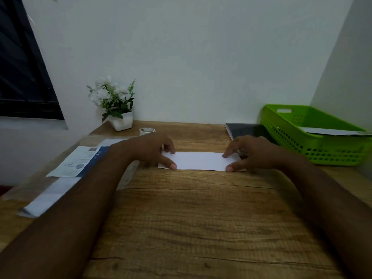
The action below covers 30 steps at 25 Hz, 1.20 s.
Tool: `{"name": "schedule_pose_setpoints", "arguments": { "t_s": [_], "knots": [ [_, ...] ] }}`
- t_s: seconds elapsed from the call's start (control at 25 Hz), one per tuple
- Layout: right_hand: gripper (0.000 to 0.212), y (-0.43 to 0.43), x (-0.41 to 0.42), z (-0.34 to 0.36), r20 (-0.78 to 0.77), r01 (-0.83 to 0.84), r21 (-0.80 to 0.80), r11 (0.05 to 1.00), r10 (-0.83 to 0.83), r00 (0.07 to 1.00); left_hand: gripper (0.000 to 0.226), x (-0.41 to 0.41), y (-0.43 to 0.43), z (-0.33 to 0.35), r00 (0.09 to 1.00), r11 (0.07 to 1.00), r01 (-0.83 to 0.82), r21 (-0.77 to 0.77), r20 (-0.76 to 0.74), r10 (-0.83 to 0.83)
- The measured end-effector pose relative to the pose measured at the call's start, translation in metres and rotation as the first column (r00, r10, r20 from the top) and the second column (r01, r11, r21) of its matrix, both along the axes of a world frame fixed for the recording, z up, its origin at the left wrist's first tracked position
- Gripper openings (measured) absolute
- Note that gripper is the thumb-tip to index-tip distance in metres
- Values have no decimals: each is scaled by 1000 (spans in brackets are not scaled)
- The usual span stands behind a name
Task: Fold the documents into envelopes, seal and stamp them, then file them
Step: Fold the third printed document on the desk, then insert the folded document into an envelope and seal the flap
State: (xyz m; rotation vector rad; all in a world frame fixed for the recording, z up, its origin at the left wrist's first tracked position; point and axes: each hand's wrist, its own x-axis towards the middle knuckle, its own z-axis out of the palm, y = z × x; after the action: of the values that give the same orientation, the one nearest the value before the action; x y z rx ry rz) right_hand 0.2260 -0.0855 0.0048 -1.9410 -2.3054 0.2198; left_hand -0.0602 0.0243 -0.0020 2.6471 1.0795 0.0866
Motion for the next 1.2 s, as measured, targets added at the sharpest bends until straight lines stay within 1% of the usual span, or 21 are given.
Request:
{"name": "schedule_pose_setpoints", "arguments": {
  "t_s": [0.08, 0.24, 0.28, 0.4, 0.48, 0.56, 0.64, 0.72, 0.8, 0.88, 0.96, 1.04, 1.12, 1.16, 1.2],
  "knots": [
    [53, -4, 7, 1, -24, 24, 6, 1000, -23, 999, 48, -5, 0, 0, 1000, 1000, -21, -9, 15, 21],
    [62, -6, 6, -7, -149, 30, 91, 995, -17, 989, 49, -6, -16, 3, 988, 998, -61, 14, 144, 59],
    [60, -7, 4, -12, -186, 28, 133, 991, -3, 983, 49, -5, -20, 2, 981, 997, -74, 27, 183, 68],
    [41, -10, -3, -21, -264, 20, 265, 964, 53, 963, 38, -2, -31, -5, 952, 995, -98, 36, 295, 83],
    [34, -15, -10, -24, -277, 40, 322, 946, 53, 959, 31, 1, -38, -11, 940, 992, -107, 60, 332, 82],
    [31, -21, -19, -26, -260, 37, 337, 941, 55, 964, 35, 2, -48, -14, 942, 988, -108, 112, 328, 66],
    [28, -29, -33, -28, -202, -19, 331, 943, 90, 975, 46, 1, -62, -14, 929, 980, -130, 153, 365, 67],
    [28, -34, -53, -30, -128, -103, 340, 935, 154, 980, 50, -3, -78, -15, 902, 967, -172, 187, 424, 79],
    [29, -40, -79, -31, -75, -204, 333, 920, 242, 967, 50, -12, -97, -20, 874, 953, -204, 226, 479, 74],
    [29, -47, -106, -33, -13, -320, 332, 887, 344, 939, 51, -30, -117, -25, 847, 942, -222, 252, 528, 59],
    [29, -55, -130, -33, 22, -403, 318, 858, 418, 908, 55, -64, -129, -24, 807, 924, -296, 242, 580, 107],
    [27, -62, -155, -31, 38, -453, 325, 830, 467, 883, 49, -112, -132, -20, 769, 880, -408, 244, 611, 187],
    [25, -66, -183, -28, 36, -471, 360, 806, 492, 870, 32, -160, -129, -16, 743, 826, -508, 243, 609, 278],
    [25, -67, -200, -27, 28, -472, 370, 800, 498, 867, 24, -180, -127, -18, 712, 806, -554, 208, 621, 329],
    [26, -69, -217, -26, 31, -477, 378, 793, 505, 863, 20, -196, -129, -20, 662, 795, -589, 146, 650, 372]
  ]
}}
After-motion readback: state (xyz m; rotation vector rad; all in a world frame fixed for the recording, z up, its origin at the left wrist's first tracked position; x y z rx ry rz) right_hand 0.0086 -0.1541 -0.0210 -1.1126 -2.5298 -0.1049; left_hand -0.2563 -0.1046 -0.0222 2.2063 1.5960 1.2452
